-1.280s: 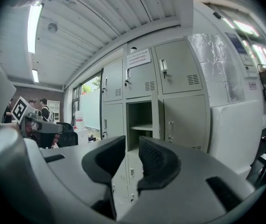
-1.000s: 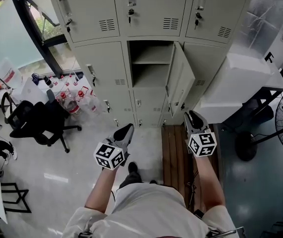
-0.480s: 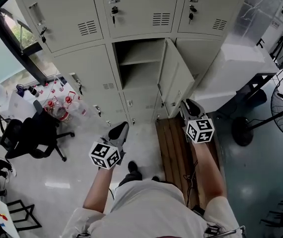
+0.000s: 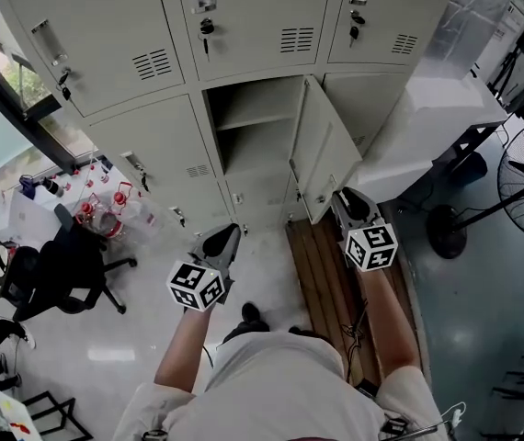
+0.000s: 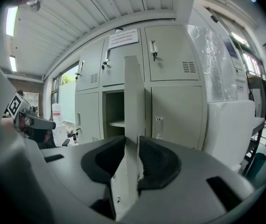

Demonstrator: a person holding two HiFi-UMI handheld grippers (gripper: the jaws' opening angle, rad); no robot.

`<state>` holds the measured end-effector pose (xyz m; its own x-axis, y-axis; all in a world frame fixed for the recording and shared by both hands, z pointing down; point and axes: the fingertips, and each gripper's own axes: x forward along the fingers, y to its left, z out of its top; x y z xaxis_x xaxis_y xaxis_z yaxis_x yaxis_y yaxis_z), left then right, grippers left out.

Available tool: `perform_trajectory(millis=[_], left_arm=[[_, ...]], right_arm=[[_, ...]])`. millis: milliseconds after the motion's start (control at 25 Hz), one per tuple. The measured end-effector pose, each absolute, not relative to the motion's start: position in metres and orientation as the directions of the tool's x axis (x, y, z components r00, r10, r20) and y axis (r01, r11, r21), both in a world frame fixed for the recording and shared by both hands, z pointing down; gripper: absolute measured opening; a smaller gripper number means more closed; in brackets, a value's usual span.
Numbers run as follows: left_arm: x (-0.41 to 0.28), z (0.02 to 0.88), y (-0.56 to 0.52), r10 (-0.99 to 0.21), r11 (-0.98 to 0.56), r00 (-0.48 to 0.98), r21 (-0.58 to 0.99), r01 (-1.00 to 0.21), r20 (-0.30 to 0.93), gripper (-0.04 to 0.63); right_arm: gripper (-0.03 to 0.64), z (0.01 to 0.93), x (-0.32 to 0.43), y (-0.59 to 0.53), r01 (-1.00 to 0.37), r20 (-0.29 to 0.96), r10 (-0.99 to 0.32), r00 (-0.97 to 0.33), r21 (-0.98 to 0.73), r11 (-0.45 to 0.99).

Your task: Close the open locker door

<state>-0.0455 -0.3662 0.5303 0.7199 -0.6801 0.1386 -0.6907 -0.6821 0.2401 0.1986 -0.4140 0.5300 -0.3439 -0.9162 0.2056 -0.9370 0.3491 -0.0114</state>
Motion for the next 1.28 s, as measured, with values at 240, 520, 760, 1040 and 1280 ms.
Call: perform_trajectory(millis=[240, 520, 760, 1040, 1280], left_arm=[[-0.055, 0.527, -0.379, -0.655, -0.709, 0.745, 0.238, -0.663, 0.125, 0.015], [-0.086, 0.525, -0.389, -0.655, -0.713, 0.747, 0.233, -0.661, 0.114, 0.015], [-0.116, 0.525, -0.394, -0.668, -0.701, 0.735, 0.233, -0.674, 0.116, 0.015], [-0.148, 0.526, -0.397, -0.707, -0.662, 0.697, 0.237, -0.711, 0.116, 0.015], [-0.169, 0.526, -0.401, -0.746, -0.619, 0.655, 0.239, -0.748, 0.118, 0.015]], right_arm=[[0.088, 0.529, 0.164, -0.413, -0.930, 0.208, -0.912, -0.354, 0.026, 0.367], [0.087, 0.528, 0.118, -0.419, -0.919, 0.203, -0.903, -0.379, 0.029, 0.392], [0.087, 0.526, 0.081, -0.430, -0.910, 0.203, -0.895, -0.397, 0.037, 0.412], [0.083, 0.527, 0.041, -0.451, -0.893, 0.203, -0.878, -0.432, 0.042, 0.449], [0.075, 0.526, 0.009, -0.475, -0.876, 0.200, -0.864, -0.463, 0.049, 0.481]])
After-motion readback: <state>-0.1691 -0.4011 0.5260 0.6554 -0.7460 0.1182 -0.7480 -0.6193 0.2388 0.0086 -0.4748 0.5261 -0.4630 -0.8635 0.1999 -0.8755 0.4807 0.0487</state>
